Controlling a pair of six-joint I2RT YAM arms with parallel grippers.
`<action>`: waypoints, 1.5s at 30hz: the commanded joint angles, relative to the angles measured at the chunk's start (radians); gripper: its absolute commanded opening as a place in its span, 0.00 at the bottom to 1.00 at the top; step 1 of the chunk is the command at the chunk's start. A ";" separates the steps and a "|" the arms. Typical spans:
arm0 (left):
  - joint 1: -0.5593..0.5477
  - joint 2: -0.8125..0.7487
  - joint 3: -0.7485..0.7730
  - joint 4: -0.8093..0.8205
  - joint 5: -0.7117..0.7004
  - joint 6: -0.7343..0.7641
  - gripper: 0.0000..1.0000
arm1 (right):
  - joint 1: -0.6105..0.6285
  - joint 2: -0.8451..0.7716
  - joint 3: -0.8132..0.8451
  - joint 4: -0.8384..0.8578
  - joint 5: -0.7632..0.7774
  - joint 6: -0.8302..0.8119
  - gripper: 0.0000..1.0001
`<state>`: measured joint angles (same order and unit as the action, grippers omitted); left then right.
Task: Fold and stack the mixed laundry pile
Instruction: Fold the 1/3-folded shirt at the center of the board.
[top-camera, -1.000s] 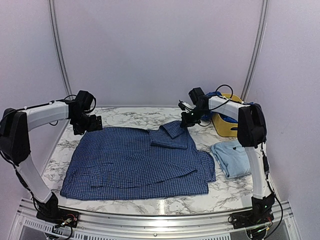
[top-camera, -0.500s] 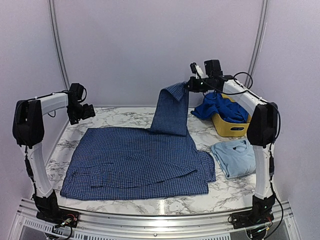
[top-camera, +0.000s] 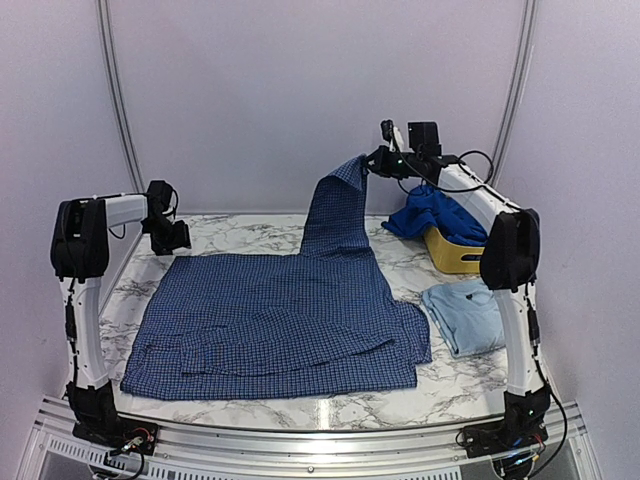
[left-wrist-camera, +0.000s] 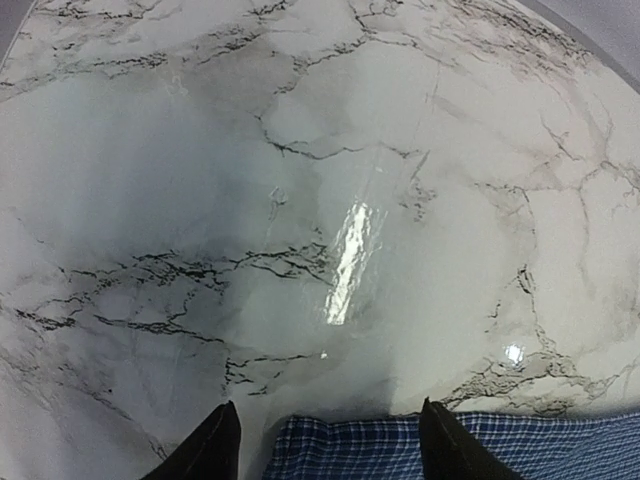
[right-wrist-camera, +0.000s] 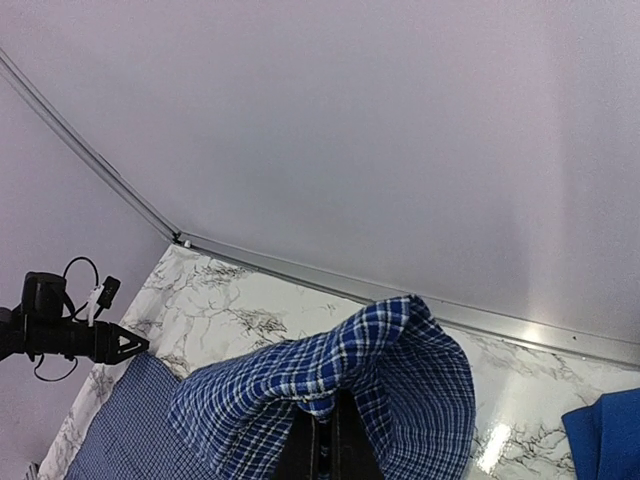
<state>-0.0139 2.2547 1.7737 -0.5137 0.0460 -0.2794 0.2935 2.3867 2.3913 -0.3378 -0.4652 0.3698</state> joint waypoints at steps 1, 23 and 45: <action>0.001 0.035 0.033 -0.022 -0.038 0.052 0.62 | 0.004 0.023 0.013 0.032 -0.017 0.028 0.00; 0.002 -0.043 0.057 -0.023 0.002 0.071 0.00 | 0.010 -0.159 -0.142 0.052 -0.127 0.087 0.00; 0.053 0.021 -0.063 -0.028 0.129 0.082 0.34 | 0.077 -0.284 -0.260 0.006 -0.145 0.049 0.00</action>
<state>0.0498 2.2417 1.7134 -0.5217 0.1501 -0.1997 0.3576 2.0960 2.0953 -0.3164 -0.6044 0.4187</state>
